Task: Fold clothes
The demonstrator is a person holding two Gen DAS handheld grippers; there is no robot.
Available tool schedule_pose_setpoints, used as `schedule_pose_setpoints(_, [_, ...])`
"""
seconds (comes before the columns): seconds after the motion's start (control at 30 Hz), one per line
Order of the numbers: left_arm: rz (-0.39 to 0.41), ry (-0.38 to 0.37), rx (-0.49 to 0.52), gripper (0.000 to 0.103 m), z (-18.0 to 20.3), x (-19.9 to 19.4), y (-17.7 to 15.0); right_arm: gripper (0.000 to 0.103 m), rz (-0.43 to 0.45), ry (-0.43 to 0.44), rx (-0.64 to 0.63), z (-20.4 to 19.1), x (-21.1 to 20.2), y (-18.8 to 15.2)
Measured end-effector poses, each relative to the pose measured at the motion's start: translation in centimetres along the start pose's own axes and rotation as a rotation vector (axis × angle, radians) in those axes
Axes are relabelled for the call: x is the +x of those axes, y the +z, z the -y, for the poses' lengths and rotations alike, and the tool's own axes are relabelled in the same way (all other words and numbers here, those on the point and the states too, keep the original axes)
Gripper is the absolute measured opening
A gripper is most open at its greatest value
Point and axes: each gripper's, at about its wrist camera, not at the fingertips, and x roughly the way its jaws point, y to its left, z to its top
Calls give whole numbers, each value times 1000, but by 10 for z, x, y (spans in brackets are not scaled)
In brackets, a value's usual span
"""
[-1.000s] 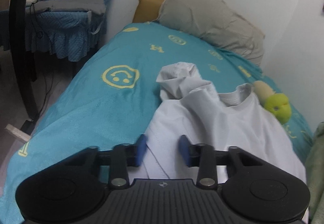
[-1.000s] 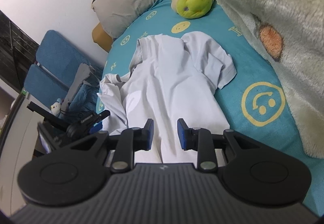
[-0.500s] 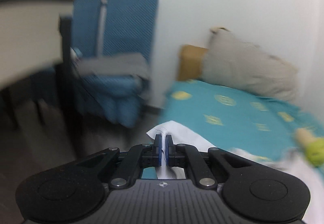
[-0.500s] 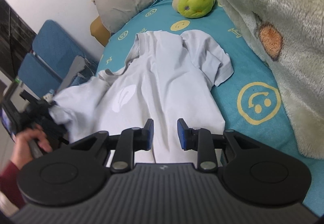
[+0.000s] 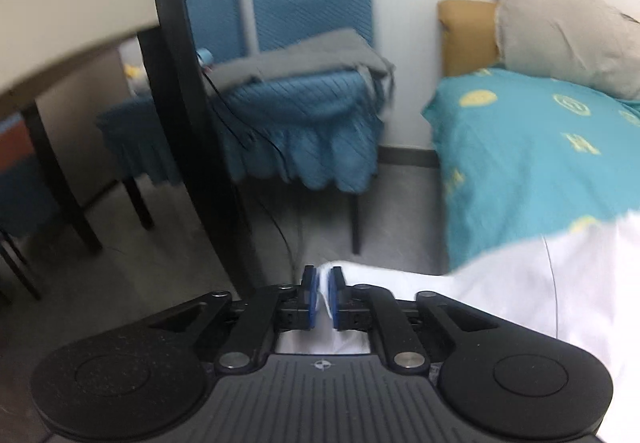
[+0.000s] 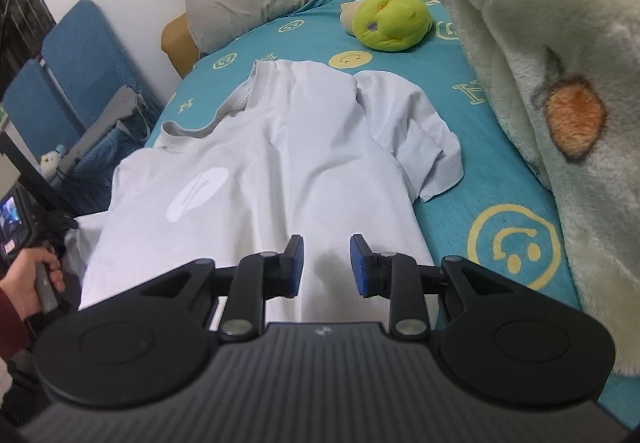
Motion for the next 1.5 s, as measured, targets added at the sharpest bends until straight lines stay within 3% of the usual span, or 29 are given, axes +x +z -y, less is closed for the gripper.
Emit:
schedule_pose_setpoints(0.03, [-2,-25,-10,24,-1,-5,-3,29,5,1,-12,-2,0,0])
schedule_pose_setpoints(0.1, [-8,-76,-22,51,1,-20,-8,29,23,4,-47,-7,-3,-1])
schedule_pose_setpoints(0.27, [9,-184,-22,67,13,-102,-14,29,84,17,-117,-19,-22,1])
schedule_pose_setpoints(0.37, [43,-224,-9,79,21,-179,-29,30,117,27,-153,-24,-37,1])
schedule_pose_setpoints(0.6, [129,-290,-6,85,39,-351,-80,30,184,62,-190,-30,-73,1])
schedule_pose_setpoints(0.77, [142,-330,-13,90,49,-423,-124,30,212,81,-178,-27,-101,0])
schedule_pose_setpoints(0.93, [133,-368,15,90,58,-454,-161,30,218,99,-105,-18,-122,-2])
schedule_pose_setpoints(1.1, [134,-405,7,90,54,-449,-173,35,242,100,-87,-14,-125,-4])
schedule_pose_setpoints(1.17, [131,-413,9,91,52,-445,-174,58,233,106,-64,-10,-121,-3])
schedule_pose_setpoints(1.2, [133,-414,10,93,51,-444,-174,84,228,110,-53,-8,-119,-3])
schedule_pose_setpoints(1.23, [136,-417,11,93,51,-444,-175,99,222,146,13,1,-115,-2])
schedule_pose_setpoints(1.4, [122,-460,-14,96,49,-435,-174,103,114,307,446,51,-77,-3])
schedule_pose_setpoints(1.5, [97,-474,-27,97,52,-425,-174,103,126,295,515,59,-49,2])
